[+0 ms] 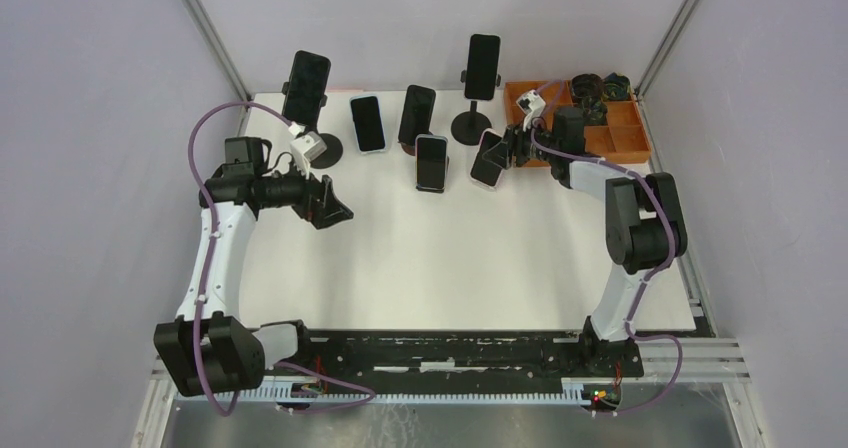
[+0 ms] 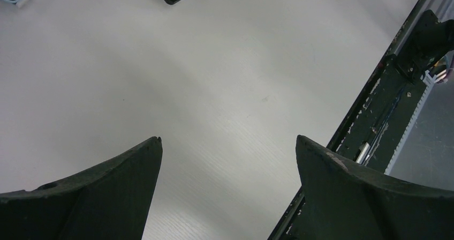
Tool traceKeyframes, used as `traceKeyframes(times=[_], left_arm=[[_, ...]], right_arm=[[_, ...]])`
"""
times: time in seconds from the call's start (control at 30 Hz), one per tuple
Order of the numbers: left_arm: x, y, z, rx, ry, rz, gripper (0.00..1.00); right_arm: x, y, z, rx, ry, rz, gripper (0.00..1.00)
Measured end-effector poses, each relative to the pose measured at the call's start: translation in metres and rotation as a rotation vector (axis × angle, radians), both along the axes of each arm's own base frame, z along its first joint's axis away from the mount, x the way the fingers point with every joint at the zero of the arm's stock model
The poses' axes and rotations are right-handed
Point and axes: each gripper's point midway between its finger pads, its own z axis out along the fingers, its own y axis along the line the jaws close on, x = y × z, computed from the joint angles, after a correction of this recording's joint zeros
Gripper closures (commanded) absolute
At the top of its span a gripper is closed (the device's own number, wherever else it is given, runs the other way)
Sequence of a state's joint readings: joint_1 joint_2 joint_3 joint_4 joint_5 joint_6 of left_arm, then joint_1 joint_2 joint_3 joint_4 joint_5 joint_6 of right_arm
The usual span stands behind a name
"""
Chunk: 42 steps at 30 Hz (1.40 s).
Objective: Remove the phone from the phone stand
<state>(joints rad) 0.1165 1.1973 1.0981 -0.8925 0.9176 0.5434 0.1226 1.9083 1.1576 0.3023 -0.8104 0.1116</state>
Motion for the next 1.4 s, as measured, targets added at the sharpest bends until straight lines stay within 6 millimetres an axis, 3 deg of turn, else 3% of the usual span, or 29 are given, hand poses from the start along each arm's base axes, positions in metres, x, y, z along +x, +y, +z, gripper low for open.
traceKeyframes(times=[0.13,0.3,0.5,0.77,0.9,1.03,1.13,1.33,1.4], left_arm=[[-0.005,0.0,0.001,0.005,-0.011,-0.003,0.0],[-0.009,0.0,-0.001,0.021,-0.011,-0.016,0.01],[-0.011,0.002,-0.004,0.036,-0.009,-0.023,0.0],[-0.013,-0.001,-0.004,0.036,-0.006,-0.034,0.0],[-0.013,-0.002,-0.005,0.038,-0.004,-0.038,0.0],[-0.013,-0.002,-0.005,0.04,-0.001,-0.036,0.0],[-0.013,-0.002,-0.005,0.041,-0.001,-0.035,0.0],[-0.01,-0.001,-0.006,0.041,0.008,-0.033,0.01],[-0.006,-0.001,-0.003,0.039,0.013,-0.024,0.0]], right_arm=[[0.001,-0.005,0.005,-0.008,-0.021,-0.058,0.3],[0.01,-0.01,0.016,-0.016,-0.062,-0.116,0.35],[0.015,-0.013,0.018,-0.015,-0.066,-0.151,0.6],[0.011,-0.007,0.021,0.003,-0.052,-0.135,0.82],[0.011,-0.006,0.025,-0.001,-0.056,-0.144,0.84],[0.008,-0.008,0.043,0.0,-0.08,-0.157,0.84],[0.004,-0.008,0.068,0.013,-0.128,-0.159,0.85],[-0.012,0.002,0.105,0.019,-0.184,-0.132,1.0],[-0.024,0.011,0.111,0.005,-0.185,-0.112,1.0]])
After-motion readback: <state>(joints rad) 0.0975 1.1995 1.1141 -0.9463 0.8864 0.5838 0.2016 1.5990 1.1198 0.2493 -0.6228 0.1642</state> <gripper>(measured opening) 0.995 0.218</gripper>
